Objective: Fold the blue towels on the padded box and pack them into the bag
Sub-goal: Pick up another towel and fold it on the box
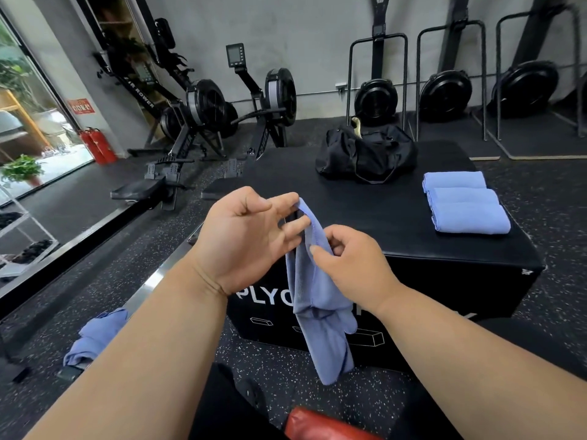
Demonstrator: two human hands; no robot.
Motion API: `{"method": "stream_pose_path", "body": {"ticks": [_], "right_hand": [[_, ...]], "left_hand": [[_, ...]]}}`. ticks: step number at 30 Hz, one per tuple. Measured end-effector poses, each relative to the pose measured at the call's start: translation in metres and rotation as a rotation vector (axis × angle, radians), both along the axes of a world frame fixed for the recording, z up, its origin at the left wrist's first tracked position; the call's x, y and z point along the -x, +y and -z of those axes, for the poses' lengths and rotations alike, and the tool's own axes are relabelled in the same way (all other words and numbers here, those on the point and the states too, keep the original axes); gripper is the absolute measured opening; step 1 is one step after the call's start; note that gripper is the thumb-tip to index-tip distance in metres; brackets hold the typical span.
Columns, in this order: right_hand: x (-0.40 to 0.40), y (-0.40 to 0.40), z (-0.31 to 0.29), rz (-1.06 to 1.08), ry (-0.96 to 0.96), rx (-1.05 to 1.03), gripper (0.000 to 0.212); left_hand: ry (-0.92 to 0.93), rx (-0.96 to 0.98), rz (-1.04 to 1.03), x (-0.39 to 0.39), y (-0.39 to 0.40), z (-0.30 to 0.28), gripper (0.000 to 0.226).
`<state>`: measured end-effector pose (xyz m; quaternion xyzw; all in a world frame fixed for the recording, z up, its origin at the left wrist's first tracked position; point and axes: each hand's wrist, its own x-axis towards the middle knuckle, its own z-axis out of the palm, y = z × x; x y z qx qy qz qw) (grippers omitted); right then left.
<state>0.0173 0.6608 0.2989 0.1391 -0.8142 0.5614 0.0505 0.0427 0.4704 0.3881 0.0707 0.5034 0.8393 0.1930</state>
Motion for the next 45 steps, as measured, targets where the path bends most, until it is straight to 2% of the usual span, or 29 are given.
{"method": "stream_pose_path", "body": {"ticks": [2,4,6,9,11,13,15,16,19,22,26,29,31,34,39,43,45], "right_hand": [[0.005,0.004,0.0,-0.013,-0.05,0.008,0.019],[0.01,0.012,-0.003,-0.064,-0.103,0.035,0.02],[0.015,0.019,-0.008,-0.127,-0.154,0.089,0.025],[0.02,0.028,-0.015,-0.252,-0.279,0.235,0.024],[0.024,0.032,-0.018,-0.34,-0.344,0.291,0.025],[0.027,0.035,-0.018,-0.391,-0.377,0.306,0.033],[0.029,0.038,-0.017,-0.402,-0.404,0.307,0.036],[0.029,0.039,-0.016,-0.402,-0.412,0.301,0.035],[0.029,0.041,-0.013,-0.378,-0.404,0.259,0.03],[0.03,0.042,-0.009,-0.333,-0.366,0.212,0.021],[0.029,0.041,-0.007,-0.299,-0.35,0.18,0.023],[0.031,0.04,-0.002,-0.227,-0.33,0.108,0.027],[0.032,0.04,0.003,-0.169,-0.334,0.113,0.023],[0.03,0.04,0.011,-0.12,-0.353,0.111,0.02],[0.02,0.036,0.022,-0.088,-0.408,0.073,0.02],[0.01,0.033,0.028,-0.122,-0.579,-0.024,0.028],[0.007,0.03,0.034,-0.151,-0.646,-0.073,0.034]], "left_hand": [[-0.002,0.054,-0.031,-0.001,-0.002,0.001,0.073],[0.014,0.146,-0.107,0.0,-0.004,0.005,0.077],[0.078,0.33,-0.259,0.003,-0.007,0.013,0.072],[0.279,0.832,-0.381,0.004,-0.007,0.025,0.057],[0.39,1.087,-0.409,0.003,-0.008,0.03,0.042],[0.471,1.242,-0.465,0.003,-0.008,0.029,0.022],[0.498,1.315,-0.492,0.003,-0.008,0.026,0.005],[0.491,1.327,-0.479,0.004,-0.009,0.025,0.008],[0.425,1.276,-0.375,0.007,-0.013,0.023,0.028],[0.381,1.137,-0.319,0.01,-0.012,0.021,0.029],[0.303,0.844,-0.26,0.014,-0.005,0.021,0.031],[0.219,0.672,-0.319,0.018,-0.003,0.016,0.027],[0.171,0.587,-0.409,0.02,-0.001,0.011,0.026],[0.169,0.528,-0.524,0.025,-0.001,0.005,0.023],[0.197,0.485,-0.532,0.029,-0.001,0.002,0.026],[0.207,0.518,-0.651,0.029,0.005,0.002,0.03],[0.193,0.454,-0.68,0.03,0.007,0.0,0.029]]}}
